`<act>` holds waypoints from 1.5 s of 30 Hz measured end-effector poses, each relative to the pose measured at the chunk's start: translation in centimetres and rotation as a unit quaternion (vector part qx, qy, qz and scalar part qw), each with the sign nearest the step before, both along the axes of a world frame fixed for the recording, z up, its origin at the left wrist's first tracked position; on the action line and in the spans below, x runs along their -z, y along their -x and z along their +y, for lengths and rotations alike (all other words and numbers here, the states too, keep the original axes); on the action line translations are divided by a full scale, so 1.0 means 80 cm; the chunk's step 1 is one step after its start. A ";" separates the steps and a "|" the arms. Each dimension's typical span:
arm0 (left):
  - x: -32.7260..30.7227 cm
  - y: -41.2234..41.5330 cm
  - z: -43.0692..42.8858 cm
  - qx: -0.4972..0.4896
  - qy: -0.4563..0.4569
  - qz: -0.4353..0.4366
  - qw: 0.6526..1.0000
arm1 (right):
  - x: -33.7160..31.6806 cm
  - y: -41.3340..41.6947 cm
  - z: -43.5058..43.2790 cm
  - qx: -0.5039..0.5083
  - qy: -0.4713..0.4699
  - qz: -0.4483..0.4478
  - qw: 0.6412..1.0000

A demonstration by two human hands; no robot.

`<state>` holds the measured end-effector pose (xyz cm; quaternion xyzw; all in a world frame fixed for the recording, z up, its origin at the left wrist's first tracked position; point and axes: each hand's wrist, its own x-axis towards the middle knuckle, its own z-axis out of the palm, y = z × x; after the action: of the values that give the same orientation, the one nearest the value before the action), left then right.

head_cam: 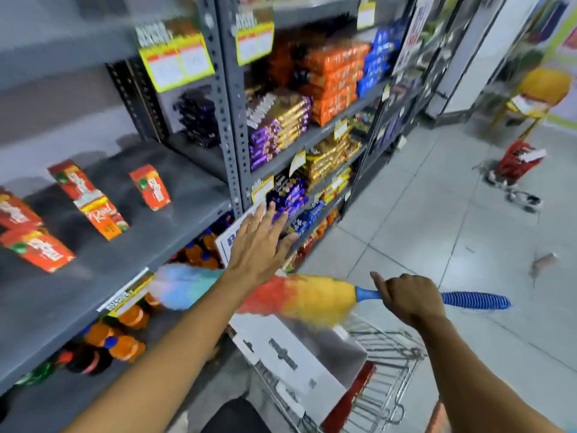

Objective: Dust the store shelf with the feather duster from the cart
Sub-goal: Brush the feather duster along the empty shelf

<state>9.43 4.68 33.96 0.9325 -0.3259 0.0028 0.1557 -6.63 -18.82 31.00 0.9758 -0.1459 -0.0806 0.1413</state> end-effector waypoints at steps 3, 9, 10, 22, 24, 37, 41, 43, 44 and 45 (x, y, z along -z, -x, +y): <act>-0.074 0.005 0.016 0.012 0.045 -0.033 0.998 | -0.044 -0.021 0.016 -0.002 -0.003 -0.065 0.998; -0.230 0.036 0.067 0.046 0.066 -0.201 0.976 | -0.136 -0.068 0.065 -0.037 -0.116 -0.254 0.959; -0.252 0.037 0.075 0.037 0.063 -0.230 0.971 | -0.153 -0.075 0.074 -0.056 -0.126 -0.284 0.949; -0.389 0.059 0.300 -0.229 0.023 -0.384 0.894 | -0.336 -0.189 0.295 -0.233 -0.080 -0.406 0.880; -0.374 0.062 0.349 -0.271 0.039 -0.356 0.893 | -0.352 -0.195 0.339 -0.254 -0.110 -0.416 0.866; -0.323 0.057 0.527 -0.396 -0.007 -0.297 0.869 | -0.386 -0.238 0.462 -0.447 -0.123 -0.376 0.802; -0.323 0.042 0.524 -0.387 0.000 -0.290 0.876 | -0.386 -0.240 0.445 -0.364 -0.107 -0.353 0.855; -0.322 0.031 0.517 -0.379 -0.005 -0.286 0.880 | -0.379 -0.237 0.446 -0.332 -0.088 -0.355 0.870; -0.322 0.025 0.512 -0.376 -0.005 -0.283 0.882 | -0.375 -0.235 0.450 -0.325 -0.082 -0.351 0.874; -0.321 0.020 0.508 -0.376 -0.001 -0.281 0.883 | -0.373 -0.232 0.458 -0.332 -0.095 -0.334 0.877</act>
<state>7.86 45.34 59.61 0.9455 0.0185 0.3221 0.0438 11.96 17.84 60.84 0.9445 0.1564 0.2888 0.0095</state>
